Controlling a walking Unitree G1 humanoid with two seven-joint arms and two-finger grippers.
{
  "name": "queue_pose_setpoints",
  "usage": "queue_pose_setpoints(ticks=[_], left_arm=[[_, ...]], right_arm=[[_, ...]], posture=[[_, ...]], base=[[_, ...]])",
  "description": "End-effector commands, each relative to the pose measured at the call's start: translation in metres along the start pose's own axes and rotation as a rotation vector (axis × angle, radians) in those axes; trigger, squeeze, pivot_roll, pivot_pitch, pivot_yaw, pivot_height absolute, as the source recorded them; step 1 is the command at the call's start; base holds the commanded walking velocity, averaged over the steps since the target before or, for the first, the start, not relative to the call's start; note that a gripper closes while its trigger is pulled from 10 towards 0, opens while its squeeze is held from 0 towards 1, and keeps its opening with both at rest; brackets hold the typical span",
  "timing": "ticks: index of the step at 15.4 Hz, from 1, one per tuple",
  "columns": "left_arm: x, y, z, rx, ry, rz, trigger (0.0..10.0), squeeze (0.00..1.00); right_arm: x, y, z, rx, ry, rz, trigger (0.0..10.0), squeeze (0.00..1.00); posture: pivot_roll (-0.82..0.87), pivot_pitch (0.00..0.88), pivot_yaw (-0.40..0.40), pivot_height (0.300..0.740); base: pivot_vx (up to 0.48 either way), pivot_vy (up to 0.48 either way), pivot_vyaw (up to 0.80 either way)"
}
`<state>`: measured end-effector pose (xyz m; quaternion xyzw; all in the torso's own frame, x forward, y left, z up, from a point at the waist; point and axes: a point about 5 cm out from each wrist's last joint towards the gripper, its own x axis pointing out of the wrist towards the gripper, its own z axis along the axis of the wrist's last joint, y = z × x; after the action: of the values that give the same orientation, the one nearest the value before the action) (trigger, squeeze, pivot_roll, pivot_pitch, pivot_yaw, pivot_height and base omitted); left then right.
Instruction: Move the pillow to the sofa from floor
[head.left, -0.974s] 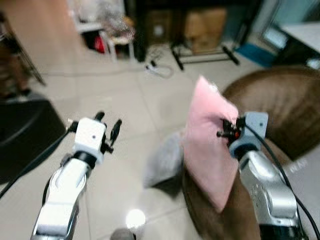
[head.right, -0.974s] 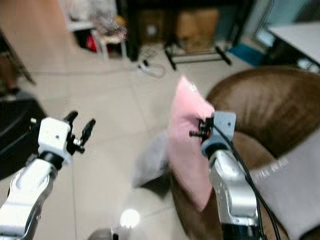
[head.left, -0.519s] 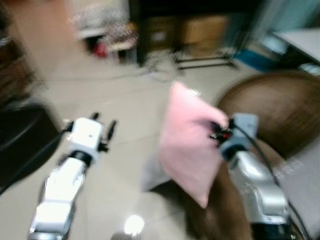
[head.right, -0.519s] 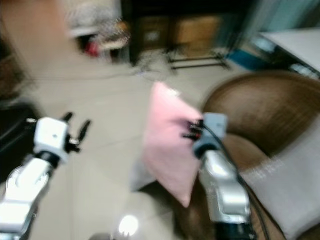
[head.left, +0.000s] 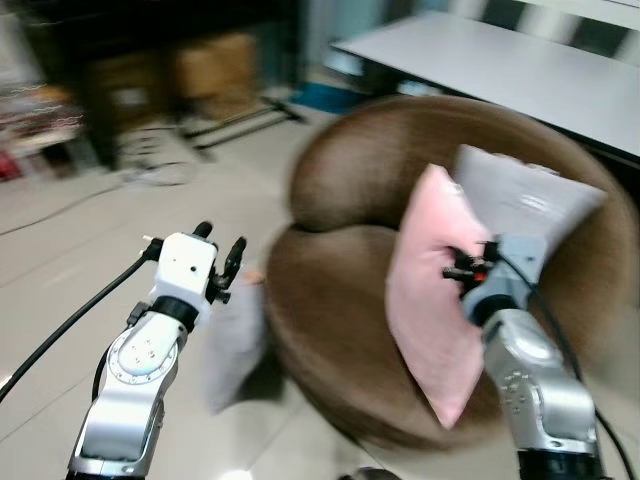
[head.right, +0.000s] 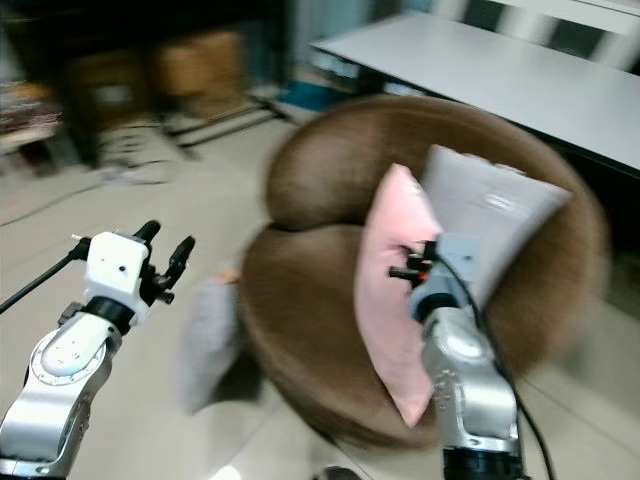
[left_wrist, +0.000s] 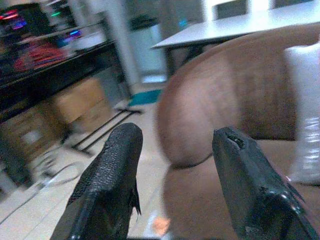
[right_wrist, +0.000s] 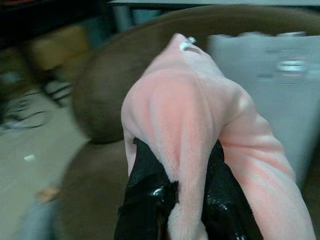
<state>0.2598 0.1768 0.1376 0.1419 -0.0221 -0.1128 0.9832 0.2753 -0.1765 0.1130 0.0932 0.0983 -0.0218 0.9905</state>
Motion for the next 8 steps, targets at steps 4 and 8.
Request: queue_pose_setpoints(ticks=[4,8], left_arm=[[-0.002,0.001,0.001,0.004,-0.01,-0.016,10.0,0.0],[-0.006,0.001,0.002,-0.009,-0.016,-0.034,10.0,0.0]], right_arm=[[-0.001,0.027,0.008,0.003,-0.046,0.169,10.0,0.0],[-0.008,0.047,0.017,0.113,-0.027,0.38,10.0,0.0]], posture=[[0.03,0.0,-0.032,0.74],[0.03,0.0,-0.034,0.74]], base=[[0.0,0.0,-0.3],[0.0,0.0,0.0]])
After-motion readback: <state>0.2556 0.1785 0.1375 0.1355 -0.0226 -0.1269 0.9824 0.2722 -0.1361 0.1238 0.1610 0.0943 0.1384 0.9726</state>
